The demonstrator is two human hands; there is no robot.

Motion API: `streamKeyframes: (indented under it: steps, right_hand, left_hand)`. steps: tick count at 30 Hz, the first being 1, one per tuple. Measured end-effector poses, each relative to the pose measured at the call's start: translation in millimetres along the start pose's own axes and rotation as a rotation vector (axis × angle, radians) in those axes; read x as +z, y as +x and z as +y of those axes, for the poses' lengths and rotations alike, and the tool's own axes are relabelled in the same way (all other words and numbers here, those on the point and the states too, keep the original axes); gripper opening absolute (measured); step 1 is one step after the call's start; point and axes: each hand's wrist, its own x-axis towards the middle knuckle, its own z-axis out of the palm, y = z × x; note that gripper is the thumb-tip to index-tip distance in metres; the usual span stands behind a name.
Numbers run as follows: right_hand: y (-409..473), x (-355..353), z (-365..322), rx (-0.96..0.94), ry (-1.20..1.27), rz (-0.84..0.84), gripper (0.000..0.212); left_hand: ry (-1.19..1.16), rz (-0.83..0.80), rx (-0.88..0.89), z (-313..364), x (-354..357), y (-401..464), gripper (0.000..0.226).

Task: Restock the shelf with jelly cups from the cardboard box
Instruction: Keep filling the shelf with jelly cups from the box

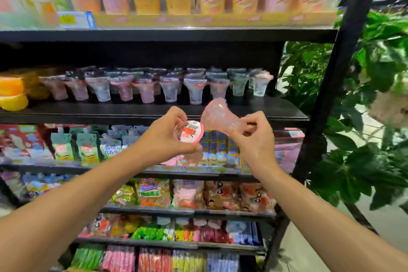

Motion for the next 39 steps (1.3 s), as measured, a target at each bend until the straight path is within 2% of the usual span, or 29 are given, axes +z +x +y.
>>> streamKeyframes:
  steps: [7,16,20,29,39]
  right_hand:
    - [26.0,-34.1,15.4,0.050,0.050,0.073,0.031]
    - [71.4,-34.5,46.2,0.031,0.056,0.167,0.027]
    - [97.9,-39.1,56.0,0.015,0.013,0.229,0.027]
    - [134.6,-55.2,79.6,0.043,-0.018,0.319,0.030]
    - [158.3,-58.2,85.1,-0.066,0.145,0.330,0.024]
  left_hand:
    - [0.012,0.011,-0.017,29.7,25.0,40.4,0.059]
    - [-0.049,-0.027,0.038,27.8,34.6,111.0,0.058]
    - [-0.047,-0.060,0.107,24.9,43.8,144.1,0.056]
    - [-0.109,-0.156,0.112,48.1,57.5,186.5,0.056]
    - [-0.031,-0.118,0.056,62.9,65.2,215.0,0.060]
